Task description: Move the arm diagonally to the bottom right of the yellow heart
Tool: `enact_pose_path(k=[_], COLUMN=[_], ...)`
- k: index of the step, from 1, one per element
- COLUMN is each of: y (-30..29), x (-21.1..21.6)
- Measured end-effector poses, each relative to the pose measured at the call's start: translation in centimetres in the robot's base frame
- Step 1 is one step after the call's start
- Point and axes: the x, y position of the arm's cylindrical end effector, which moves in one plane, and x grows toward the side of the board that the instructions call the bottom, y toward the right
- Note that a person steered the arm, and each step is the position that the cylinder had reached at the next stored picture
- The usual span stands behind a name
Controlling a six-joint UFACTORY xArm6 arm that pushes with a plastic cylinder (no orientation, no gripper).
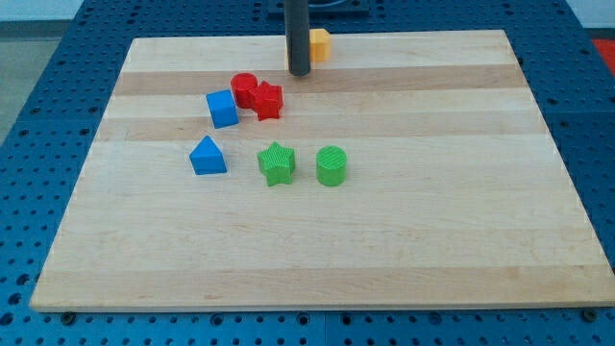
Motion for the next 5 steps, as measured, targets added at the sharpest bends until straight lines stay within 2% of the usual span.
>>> enact_pose_path(k=[3,5], y=[0.0,5.6], x=[-1.0,4.1])
